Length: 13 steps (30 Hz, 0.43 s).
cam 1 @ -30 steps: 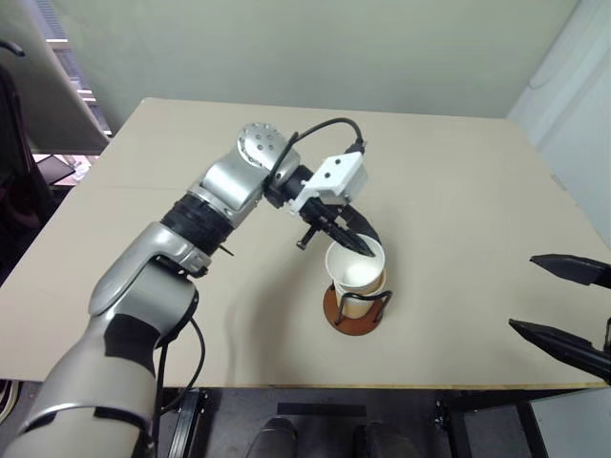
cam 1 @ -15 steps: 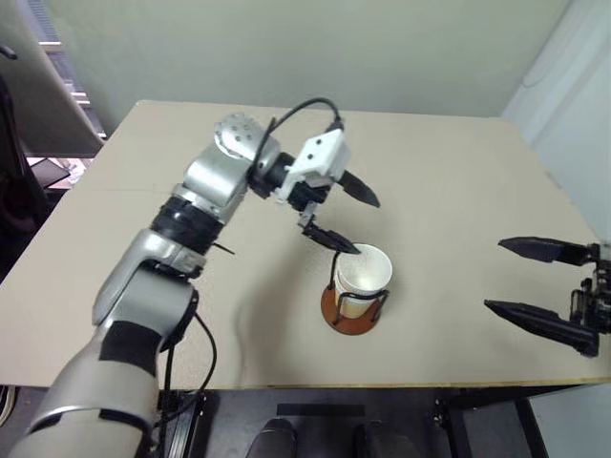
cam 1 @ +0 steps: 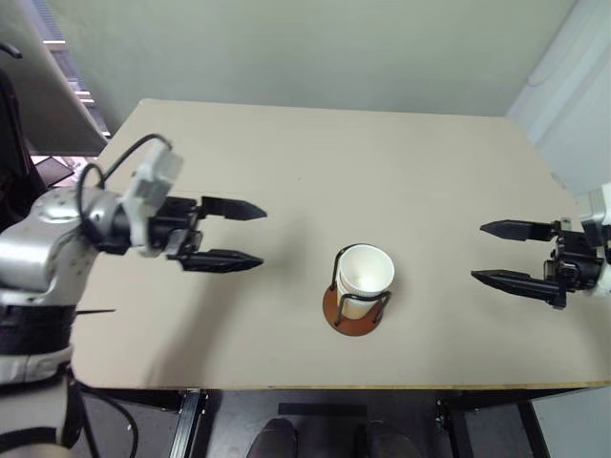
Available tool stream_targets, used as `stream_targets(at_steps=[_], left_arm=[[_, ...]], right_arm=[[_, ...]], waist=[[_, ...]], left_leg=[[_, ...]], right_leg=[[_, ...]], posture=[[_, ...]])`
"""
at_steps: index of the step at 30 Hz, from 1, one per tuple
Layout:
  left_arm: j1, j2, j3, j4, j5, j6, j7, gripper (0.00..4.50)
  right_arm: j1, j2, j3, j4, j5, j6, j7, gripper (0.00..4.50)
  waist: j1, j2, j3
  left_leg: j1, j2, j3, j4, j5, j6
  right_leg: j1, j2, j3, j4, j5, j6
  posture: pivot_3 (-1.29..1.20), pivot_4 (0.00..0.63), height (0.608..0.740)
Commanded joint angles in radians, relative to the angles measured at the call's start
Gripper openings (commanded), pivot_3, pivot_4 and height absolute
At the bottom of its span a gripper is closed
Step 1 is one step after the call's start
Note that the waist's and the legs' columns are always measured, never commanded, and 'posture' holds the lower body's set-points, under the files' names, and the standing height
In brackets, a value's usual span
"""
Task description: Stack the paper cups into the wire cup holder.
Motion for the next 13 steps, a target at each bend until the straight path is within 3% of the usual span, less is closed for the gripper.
stream_targets(at_steps=[1,9,13], left_arm=[[0.142,0.019,0.139,-0.055,-0.051,0.05,0.051,4.46],[0.365,0.071,0.346,-0.119,-0.091,0.093,0.093,4.46],[0.392,0.062,0.371,-0.128,-0.106,0.098,0.121,4.46]], right_arm=[[-0.02,-0.005,-0.008,-0.005,0.006,-0.008,0.041,4.5],[-0.006,-0.035,-0.121,0.03,0.051,0.051,0.092,4.5],[-0.032,-0.029,-0.082,0.05,0.02,0.033,0.09,4.5]], waist=[[-0.004,0.001,0.0],[-0.005,-0.001,0.0],[-0.005,-0.001,0.0]], left_leg=[[0.002,0.0,0.001,-0.001,0.0,0.0],[0.006,0.0,0.003,-0.003,0.001,-0.001],[0.01,0.0,0.003,-0.005,0.0,-0.002]], right_leg=[[0.001,0.0,0.001,0.001,0.0,-0.001],[0.002,0.001,0.001,0.003,-0.003,-0.009],[0.004,0.001,0.002,0.004,-0.005,-0.014]], posture=[[0.0,0.15,0.74],[0.0,0.15,0.74],[0.0,0.15,0.74]])
